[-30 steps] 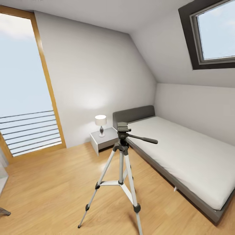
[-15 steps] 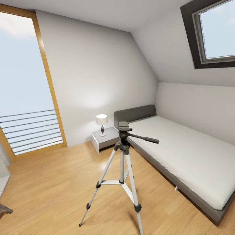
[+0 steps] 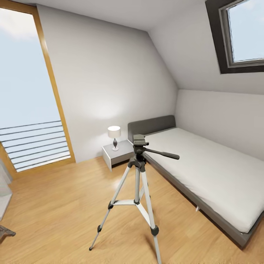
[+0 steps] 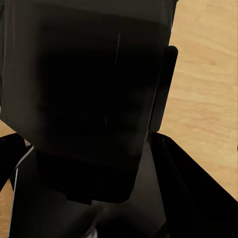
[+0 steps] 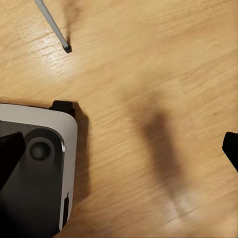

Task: Attach the digital camera to the camera tripod in the bedroom.

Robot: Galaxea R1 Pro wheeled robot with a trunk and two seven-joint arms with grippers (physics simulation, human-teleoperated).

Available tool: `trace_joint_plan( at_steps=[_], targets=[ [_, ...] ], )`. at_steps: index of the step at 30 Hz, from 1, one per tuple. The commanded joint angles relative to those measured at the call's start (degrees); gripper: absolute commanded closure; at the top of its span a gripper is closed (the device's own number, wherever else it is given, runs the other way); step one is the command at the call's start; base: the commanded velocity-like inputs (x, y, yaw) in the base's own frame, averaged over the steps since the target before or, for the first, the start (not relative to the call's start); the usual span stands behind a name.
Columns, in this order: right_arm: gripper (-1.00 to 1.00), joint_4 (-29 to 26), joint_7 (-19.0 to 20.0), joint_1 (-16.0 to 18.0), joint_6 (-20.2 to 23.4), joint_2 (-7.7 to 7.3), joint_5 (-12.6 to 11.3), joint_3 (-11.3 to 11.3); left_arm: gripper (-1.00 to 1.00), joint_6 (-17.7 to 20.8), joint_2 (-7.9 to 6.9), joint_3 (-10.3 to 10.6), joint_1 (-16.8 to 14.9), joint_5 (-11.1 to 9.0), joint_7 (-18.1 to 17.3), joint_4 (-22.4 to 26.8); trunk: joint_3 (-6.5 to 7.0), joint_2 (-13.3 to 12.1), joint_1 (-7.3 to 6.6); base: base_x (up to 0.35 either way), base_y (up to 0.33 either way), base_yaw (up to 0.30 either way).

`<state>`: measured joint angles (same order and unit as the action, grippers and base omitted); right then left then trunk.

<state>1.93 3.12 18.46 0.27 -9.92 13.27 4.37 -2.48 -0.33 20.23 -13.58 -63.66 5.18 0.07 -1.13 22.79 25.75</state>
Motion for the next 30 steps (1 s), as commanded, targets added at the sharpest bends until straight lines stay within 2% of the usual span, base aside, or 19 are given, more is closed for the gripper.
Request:
trace_joint_plan(
  at_steps=[1,14,30],
  targets=[
    [-1.0,0.1,0.1,0.1,0.0,-0.02,0.5,0.5,1.0,-0.1,-0.02,0.5,0.0,-0.3,0.1,0.0,-0.21,0.1,0.03,0.0,0.0,0.0],
    [-1.0,0.1,0.3,0.1,0.1,0.16,0.6,0.5,1.0,-0.2,-0.25,0.6,0.0,0.1,0.1,0.4,-1.42,0.1,0.03,0.0,0.0,-0.003],
    [-1.0,0.1,0.7,-0.6,0.0,0.34,0.6,0.5,1.0,-0.2,-0.28,0.7,0.0,0.2,0.1,0.4,-2.9,0.1,0.03,0.0,0.0,-0.057]
  ],
)
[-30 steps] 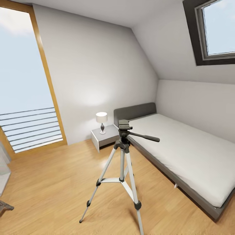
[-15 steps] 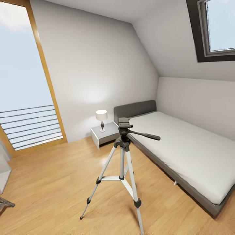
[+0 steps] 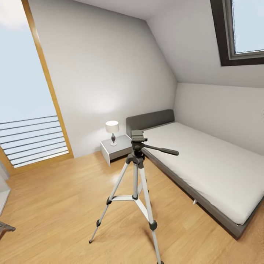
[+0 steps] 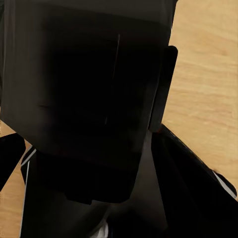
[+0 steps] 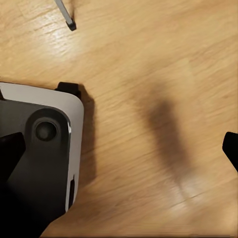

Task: Attach the digital camera to the camera tripod in the bedroom.

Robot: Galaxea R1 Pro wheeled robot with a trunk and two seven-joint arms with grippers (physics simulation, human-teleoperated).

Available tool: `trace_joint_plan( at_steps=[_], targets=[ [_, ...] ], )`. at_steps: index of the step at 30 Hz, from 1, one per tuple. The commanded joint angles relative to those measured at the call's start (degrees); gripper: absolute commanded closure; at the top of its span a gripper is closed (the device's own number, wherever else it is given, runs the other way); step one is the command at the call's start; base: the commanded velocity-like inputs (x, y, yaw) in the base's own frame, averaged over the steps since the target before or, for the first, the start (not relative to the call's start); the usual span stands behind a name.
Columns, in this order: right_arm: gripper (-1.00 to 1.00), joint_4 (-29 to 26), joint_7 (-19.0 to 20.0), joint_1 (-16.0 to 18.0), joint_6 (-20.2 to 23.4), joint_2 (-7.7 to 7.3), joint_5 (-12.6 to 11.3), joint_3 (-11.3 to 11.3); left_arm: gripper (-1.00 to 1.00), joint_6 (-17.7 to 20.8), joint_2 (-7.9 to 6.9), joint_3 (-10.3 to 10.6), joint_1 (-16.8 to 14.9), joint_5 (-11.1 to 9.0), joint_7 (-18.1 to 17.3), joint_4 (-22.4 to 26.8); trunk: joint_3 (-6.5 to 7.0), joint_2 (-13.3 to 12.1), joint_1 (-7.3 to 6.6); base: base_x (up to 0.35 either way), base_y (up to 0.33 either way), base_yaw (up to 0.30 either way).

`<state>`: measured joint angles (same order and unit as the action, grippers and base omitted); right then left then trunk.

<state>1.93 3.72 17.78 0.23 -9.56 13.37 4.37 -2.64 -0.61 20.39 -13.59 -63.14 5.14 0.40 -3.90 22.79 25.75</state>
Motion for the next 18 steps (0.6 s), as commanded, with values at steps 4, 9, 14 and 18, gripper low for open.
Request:
trace_joint_plan(
  at_steps=[4,9,14,18],
  targets=[
    [-1.0,0.1,0.3,0.0,0.0,-0.09,0.5,0.5,1.0,-0.1,0.0,0.5,0.0,-0.3,0.1,0.0,-0.5,0.1,0.03,0.0,0.0,-0.03],
    [-1.0,0.1,0.5,0.0,0.0,-0.18,0.5,0.5,1.0,-0.1,0.0,0.5,0.0,-0.3,0.1,0.0,-0.96,0.1,0.03,0.0,0.0,-0.009],
    [-1.0,0.1,0.6,0.0,0.0,-0.19,0.5,0.5,1.0,-0.1,0.01,0.5,0.0,-0.3,0.1,0.0,-1.42,0.1,0.03,0.0,0.0,-0.003],
    [-1.0,0.1,0.5,0.0,0.0,-0.2,0.5,0.5,1.0,-0.1,0.0,0.5,0.0,-0.3,0.1,0.0,-1.8,0.1,0.03,0.0,0.0,0.0]
  ],
)
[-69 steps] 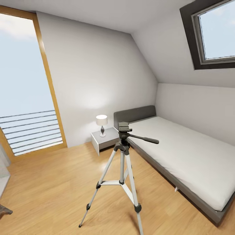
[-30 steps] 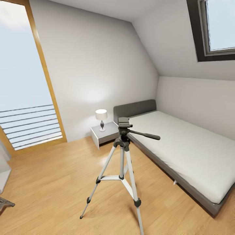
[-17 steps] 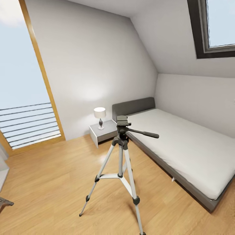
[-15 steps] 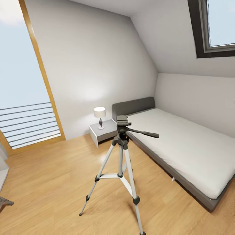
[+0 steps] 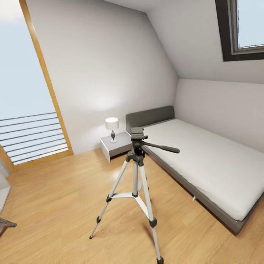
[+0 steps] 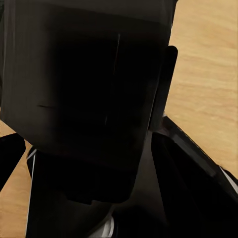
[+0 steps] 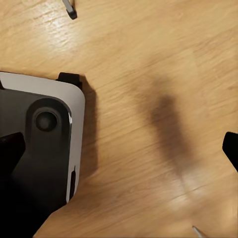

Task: Attach the digital camera to the camera tripod in the bedroom.

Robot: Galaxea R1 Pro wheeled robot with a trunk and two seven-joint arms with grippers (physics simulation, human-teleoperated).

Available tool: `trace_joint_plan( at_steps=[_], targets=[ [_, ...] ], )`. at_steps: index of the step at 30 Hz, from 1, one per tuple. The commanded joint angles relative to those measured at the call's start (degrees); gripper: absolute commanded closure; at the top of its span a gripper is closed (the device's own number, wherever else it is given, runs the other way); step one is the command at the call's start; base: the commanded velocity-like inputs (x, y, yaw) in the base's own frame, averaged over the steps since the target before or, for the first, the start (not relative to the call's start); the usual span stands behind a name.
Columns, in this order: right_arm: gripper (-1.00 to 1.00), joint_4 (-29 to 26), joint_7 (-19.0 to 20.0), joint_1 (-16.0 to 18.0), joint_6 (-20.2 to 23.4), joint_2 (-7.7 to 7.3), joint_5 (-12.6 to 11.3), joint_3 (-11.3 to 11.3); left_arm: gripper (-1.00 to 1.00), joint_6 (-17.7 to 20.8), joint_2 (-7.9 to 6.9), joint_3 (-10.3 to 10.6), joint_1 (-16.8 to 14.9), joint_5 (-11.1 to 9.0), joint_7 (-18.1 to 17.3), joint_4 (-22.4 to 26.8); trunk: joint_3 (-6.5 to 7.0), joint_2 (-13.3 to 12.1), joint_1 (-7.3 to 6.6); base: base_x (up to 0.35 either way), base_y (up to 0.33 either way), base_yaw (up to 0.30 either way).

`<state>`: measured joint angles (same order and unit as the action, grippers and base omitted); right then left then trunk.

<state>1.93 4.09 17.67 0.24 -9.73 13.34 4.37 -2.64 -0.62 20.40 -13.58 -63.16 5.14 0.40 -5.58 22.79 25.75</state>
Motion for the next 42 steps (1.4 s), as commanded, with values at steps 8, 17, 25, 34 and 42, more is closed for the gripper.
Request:
trace_joint_plan(
  at_steps=[8,17,25,34,42],
  targets=[
    [-1.0,0.1,0.0,0.1,0.1,-0.03,0.5,0.5,1.0,-0.1,0.0,0.5,0.0,-0.3,0.1,0.0,-0.86,0.1,0.03,0.0,0.0,0.0],
    [-1.0,0.1,-0.3,0.1,0.0,0.06,0.5,0.5,1.0,-0.1,0.0,0.5,0.0,-0.3,0.1,0.0,-1.7,0.1,0.03,0.0,0.0,0.0],
    [-1.0,0.1,-0.4,0.1,0.0,0.06,0.5,0.5,1.0,-0.1,0.0,0.5,0.0,-0.3,0.1,0.0,-2.44,0.1,0.03,0.0,0.0,0.0],
    [-1.0,0.1,-0.8,0.1,0.0,0.14,0.5,0.5,1.0,-0.1,0.0,0.5,0.0,-0.3,0.1,0.0,-3.27,0.1,0.03,0.0,0.0,0.0],
    [-1.0,0.1,-0.8,0.1,0.0,0.15,0.5,0.5,1.0,-0.1,0.0,0.5,0.0,-0.3,0.1,0.0,-4.01,0.1,0.03,0.0,0.0,0.0]
  ],
)
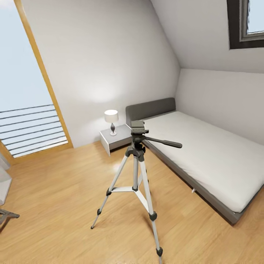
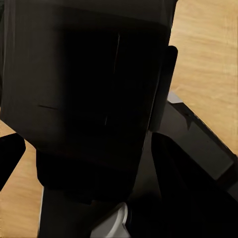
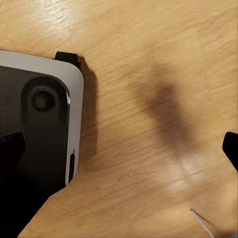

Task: Attach the digital camera to the camera tripod in the bedroom.

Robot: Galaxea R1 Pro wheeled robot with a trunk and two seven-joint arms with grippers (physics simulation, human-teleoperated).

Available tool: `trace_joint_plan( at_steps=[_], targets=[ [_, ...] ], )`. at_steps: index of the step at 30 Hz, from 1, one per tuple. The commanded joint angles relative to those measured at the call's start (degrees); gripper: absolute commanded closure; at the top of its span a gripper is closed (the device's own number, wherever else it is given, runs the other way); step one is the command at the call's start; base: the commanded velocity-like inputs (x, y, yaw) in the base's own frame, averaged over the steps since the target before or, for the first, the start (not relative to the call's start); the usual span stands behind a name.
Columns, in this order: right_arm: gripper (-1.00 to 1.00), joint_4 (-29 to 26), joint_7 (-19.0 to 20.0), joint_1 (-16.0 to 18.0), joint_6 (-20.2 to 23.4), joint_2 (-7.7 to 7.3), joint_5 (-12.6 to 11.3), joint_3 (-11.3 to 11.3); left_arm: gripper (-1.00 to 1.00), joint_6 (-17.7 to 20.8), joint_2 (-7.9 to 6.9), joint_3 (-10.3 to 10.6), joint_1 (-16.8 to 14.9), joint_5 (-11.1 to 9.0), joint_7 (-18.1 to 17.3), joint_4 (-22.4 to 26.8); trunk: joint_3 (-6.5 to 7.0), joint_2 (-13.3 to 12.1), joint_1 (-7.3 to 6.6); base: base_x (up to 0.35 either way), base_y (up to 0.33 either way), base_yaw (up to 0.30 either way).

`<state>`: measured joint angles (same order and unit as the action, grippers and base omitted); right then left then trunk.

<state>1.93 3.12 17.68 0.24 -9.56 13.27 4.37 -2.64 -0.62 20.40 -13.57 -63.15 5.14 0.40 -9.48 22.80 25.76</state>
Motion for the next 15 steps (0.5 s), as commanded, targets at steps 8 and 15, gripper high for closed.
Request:
trace_joint_plan(
  at_steps=[8,15],
  targets=[
    [-1.0,0.1,0.1,0.1,0.0,-0.02,0.5,0.5,1.0,-0.1,0.0,0.5,0.0,-0.3,0.1,0.0,-0.85,0.1,0.03,0.0,0.0,0.0],
    [-1.0,0.1,0.6,0.1,0.2,-0.07,0.5,0.5,1.0,-0.1,0.0,0.5,-0.1,-0.3,0.1,0.0,-1.43,0.1,0.03,0.0,0.0,0.0]
  ],
)
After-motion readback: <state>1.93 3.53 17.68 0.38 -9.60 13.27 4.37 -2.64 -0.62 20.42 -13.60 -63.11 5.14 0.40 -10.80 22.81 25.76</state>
